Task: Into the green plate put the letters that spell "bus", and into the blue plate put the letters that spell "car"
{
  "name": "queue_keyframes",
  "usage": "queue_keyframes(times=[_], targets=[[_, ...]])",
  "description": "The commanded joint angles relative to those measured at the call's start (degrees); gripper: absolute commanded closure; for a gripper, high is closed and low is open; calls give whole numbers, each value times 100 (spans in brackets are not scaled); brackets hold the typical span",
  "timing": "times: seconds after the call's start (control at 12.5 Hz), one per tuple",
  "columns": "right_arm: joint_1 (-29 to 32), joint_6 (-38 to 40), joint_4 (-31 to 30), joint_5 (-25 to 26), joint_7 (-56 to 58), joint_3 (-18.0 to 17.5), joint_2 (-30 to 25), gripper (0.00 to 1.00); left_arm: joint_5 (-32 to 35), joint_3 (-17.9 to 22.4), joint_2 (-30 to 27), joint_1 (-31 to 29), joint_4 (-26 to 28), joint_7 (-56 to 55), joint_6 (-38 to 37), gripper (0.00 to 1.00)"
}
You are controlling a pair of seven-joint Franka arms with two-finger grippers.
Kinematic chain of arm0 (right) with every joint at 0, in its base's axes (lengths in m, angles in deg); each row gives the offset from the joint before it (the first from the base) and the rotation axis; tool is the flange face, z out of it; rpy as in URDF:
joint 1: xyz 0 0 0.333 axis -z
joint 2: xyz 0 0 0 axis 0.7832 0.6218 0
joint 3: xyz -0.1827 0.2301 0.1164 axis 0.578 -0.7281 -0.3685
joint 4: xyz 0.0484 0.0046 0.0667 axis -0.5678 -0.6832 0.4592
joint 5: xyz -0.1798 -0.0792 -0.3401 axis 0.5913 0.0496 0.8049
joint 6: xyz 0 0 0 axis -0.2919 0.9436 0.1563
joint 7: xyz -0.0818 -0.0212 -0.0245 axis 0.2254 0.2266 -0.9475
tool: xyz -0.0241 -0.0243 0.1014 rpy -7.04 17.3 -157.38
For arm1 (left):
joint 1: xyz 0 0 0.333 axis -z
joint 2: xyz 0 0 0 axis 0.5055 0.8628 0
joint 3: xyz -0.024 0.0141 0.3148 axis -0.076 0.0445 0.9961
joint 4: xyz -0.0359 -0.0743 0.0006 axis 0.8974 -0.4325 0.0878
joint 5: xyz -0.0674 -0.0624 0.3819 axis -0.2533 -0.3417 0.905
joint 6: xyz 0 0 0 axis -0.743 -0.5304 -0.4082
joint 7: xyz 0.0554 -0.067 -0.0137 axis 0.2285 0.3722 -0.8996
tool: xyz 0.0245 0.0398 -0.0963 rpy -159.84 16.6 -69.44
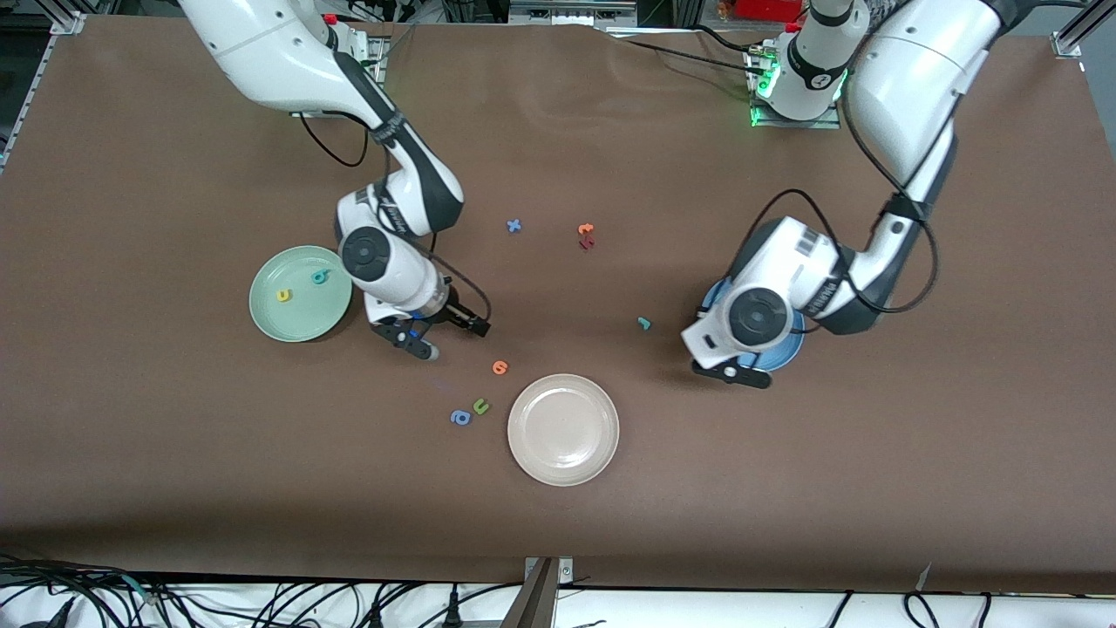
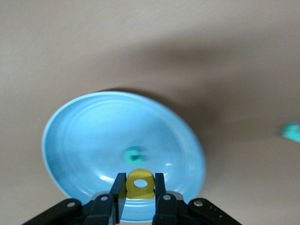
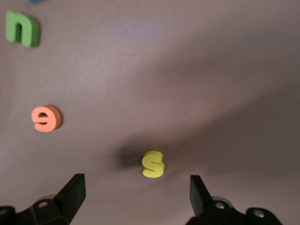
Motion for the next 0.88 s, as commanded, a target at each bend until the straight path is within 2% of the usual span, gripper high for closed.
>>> queue_keyframes(times=[0.0,0.24,0.56,0.8], targets=[[-15,-73,145,33,-51,10,154,2,213,-97,-62,-144,266,93,30,0],[-7,-38,-31,559,-7,124,154,8,178,-115,-70,-135,205,145,30,0],[-15,-64,-67,560,-77,125,180,16,90,-378,-18,-21,29,57,73,0],[-86,-64,-58,560,-226,107,172,16,-59,-405,113,128,37,57,800,0]])
